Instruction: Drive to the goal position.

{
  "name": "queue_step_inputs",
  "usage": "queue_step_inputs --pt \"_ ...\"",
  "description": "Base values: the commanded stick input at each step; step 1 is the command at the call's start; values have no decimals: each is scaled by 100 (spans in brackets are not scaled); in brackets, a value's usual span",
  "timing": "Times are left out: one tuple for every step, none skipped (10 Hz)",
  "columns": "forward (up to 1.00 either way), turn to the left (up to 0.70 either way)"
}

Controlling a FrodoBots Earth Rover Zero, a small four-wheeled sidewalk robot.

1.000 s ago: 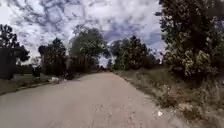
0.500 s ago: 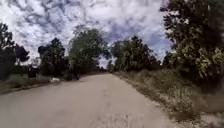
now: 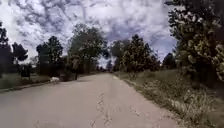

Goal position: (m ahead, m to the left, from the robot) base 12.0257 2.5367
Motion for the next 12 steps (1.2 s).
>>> queue_step_inputs --pt "85 0" --pt "85 0" --pt "85 0" --pt "85 0" --pt "85 0" --pt "85 0" --pt "85 0" --pt "85 0" --pt "85 0" --pt "85 0" --pt "85 0" --pt "85 0"
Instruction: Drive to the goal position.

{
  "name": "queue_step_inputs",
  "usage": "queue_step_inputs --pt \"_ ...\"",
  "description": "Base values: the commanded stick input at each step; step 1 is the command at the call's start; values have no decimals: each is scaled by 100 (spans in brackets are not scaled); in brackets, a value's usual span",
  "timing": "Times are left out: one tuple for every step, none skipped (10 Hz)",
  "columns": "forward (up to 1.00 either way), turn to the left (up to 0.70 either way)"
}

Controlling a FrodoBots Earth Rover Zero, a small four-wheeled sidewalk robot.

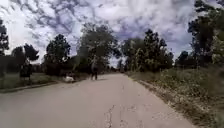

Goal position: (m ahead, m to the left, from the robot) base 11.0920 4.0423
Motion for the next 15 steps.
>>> queue_step_inputs --pt "85 0" --pt "85 0" --pt "85 0" --pt "85 0" --pt "85 0" --pt "85 0" --pt "85 0" --pt "85 0" --pt "85 0" --pt "85 0" --pt "85 0" --pt "85 0" --pt "85 0" --pt "85 0" --pt "85 0"
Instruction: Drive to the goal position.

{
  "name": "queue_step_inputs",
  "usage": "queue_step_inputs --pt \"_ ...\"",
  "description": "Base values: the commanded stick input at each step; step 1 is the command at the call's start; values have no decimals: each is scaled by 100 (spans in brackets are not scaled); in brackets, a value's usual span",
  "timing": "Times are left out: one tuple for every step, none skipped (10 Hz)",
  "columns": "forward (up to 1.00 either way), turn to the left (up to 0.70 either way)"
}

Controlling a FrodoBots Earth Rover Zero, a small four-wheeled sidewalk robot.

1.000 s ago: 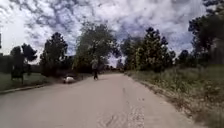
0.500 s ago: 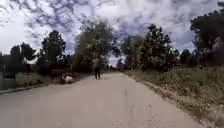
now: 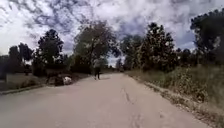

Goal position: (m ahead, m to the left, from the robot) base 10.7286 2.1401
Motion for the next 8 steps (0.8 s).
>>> queue_step_inputs --pt "85 0" --pt "85 0" --pt "85 0" --pt "85 0" --pt "85 0" --pt "85 0" --pt "85 0" --pt "85 0"
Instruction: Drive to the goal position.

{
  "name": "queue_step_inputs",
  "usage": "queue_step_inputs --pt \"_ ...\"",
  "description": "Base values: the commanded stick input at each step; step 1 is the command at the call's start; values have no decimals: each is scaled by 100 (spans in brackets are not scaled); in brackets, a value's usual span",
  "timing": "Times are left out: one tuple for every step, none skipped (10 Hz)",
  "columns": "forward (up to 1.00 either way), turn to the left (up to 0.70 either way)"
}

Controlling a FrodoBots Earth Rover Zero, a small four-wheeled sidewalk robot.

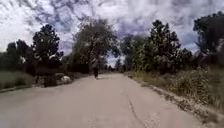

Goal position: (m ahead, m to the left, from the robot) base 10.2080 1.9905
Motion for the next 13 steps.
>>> queue_step_inputs --pt "85 0" --pt "85 0" --pt "85 0" --pt "85 0" --pt "85 0" --pt "85 0" --pt "85 0" --pt "85 0" --pt "85 0" --pt "85 0" --pt "85 0" --pt "85 0" --pt "85 0"
